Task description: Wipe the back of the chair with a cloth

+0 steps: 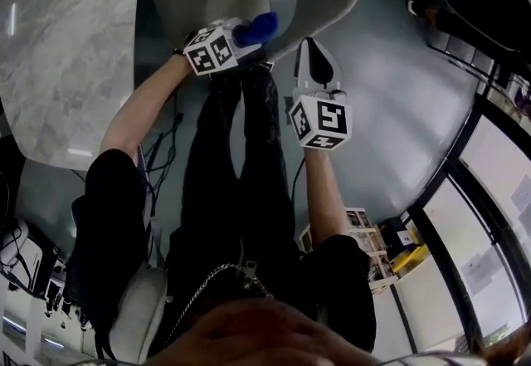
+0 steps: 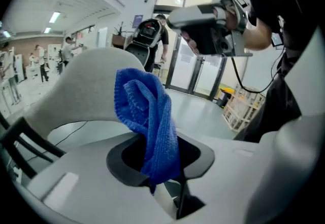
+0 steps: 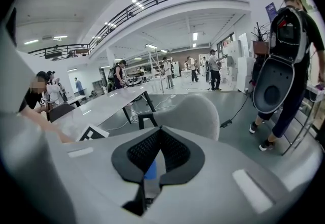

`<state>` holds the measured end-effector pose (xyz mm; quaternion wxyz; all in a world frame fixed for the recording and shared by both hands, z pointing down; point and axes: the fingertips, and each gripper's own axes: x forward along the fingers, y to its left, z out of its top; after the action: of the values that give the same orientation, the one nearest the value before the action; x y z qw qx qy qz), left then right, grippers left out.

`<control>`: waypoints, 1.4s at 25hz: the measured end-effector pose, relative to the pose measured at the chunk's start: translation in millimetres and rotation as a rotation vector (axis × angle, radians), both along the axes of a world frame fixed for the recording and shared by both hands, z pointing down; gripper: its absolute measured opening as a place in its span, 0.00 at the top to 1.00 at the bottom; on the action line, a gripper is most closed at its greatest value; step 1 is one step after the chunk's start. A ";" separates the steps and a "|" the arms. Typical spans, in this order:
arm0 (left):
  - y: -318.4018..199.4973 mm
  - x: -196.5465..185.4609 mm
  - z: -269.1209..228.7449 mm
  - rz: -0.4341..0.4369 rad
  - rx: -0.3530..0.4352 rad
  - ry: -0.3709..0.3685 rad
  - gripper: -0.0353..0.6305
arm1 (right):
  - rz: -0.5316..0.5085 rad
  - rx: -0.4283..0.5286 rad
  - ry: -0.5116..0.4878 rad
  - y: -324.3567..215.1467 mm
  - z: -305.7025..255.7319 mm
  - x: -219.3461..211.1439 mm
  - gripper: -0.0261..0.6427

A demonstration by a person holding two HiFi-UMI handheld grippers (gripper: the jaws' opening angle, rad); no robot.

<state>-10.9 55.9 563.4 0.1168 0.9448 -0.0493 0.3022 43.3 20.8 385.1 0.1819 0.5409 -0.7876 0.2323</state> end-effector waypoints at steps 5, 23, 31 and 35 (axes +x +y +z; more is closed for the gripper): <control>-37.7 -31.5 -101.7 -0.311 0.028 0.070 0.78 | -0.051 0.036 -0.019 -12.1 -44.5 -19.6 0.96; -2.8 -90.5 -300.4 -0.888 0.199 0.134 0.77 | -0.290 0.143 -0.020 51.4 -158.5 -49.4 0.96; 67.3 -56.8 -335.9 -0.942 0.199 0.131 0.77 | -0.410 0.214 -0.052 117.5 -199.2 -33.3 0.96; 103.1 -39.5 -342.0 -0.949 0.209 0.123 0.77 | -0.441 0.221 -0.058 150.3 -201.8 -17.1 0.96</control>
<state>-50.4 159.1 221.5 0.1488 0.8407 -0.4977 0.1527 26.3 171.1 183.3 0.1454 0.3655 -0.9122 0.1149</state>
